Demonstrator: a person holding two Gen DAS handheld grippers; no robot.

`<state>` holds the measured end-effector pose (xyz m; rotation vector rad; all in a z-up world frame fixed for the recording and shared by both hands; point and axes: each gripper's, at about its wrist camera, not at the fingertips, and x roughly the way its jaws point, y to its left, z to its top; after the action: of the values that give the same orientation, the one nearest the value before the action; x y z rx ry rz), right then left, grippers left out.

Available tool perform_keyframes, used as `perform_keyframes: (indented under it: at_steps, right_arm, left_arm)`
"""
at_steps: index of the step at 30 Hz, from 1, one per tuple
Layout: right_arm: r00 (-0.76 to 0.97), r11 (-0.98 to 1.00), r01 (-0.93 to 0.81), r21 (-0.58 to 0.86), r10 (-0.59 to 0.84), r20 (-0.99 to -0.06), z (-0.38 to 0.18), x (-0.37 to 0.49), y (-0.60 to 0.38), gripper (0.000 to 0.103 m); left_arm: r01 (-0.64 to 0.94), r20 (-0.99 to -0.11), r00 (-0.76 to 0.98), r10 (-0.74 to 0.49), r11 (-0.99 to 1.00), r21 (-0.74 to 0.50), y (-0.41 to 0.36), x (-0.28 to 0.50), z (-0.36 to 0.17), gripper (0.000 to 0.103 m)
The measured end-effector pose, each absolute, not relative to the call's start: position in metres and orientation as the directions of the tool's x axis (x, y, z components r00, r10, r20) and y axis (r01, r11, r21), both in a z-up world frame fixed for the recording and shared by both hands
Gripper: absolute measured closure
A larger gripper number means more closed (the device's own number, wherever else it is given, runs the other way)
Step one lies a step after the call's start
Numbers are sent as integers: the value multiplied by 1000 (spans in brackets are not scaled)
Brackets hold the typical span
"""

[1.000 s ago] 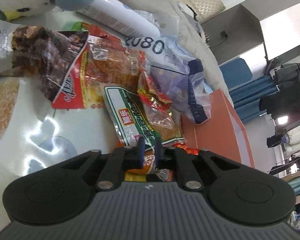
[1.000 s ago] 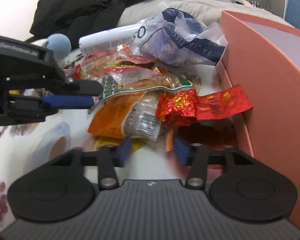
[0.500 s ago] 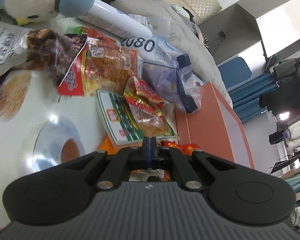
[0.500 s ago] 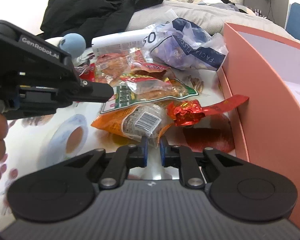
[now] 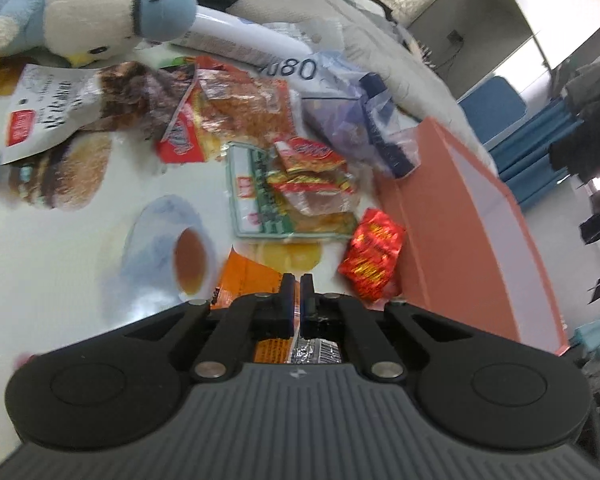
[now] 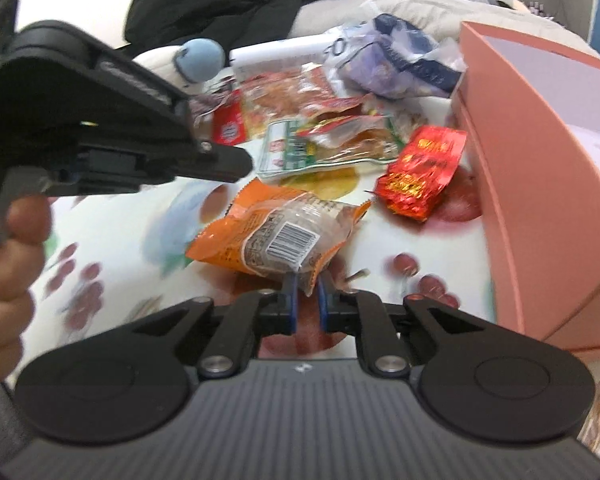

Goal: Organize snacks
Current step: 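Lower the left gripper onto the orange barcode bag and close it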

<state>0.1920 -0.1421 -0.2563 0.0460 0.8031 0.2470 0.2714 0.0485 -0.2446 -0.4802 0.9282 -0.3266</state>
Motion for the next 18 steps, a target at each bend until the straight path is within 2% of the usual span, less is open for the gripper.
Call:
perform_keyframes:
  at_steps: [10,11,12,14,18]
  right_arm:
    - [618,932,-306,194,349,-704,-253,174,-122,87]
    - [615,931,-305,202,354,-704,-253,173,-123,82]
    - [613,931,-298,209,355,-706,-252,173,-124,68]
    - [619,934,-287,215,352,-702,-250,171,-128,49]
    - [641,939,-276,204,338,-689,-244,166,-139,46]
  left_arm:
    - [-5,-719,576,-390,877,-480,74,230,-245,102]
    - [-9,-721,577,-384,880,-475,75,228,-245,102]
    - [-15,-724,578,-376,883,-470,77,226,-246,102]
    - [-23,-728,581,-363,887,-460,81,222,-246,102]
    - [-24,-721,596,-354,889,-456,83,215,-245,101]
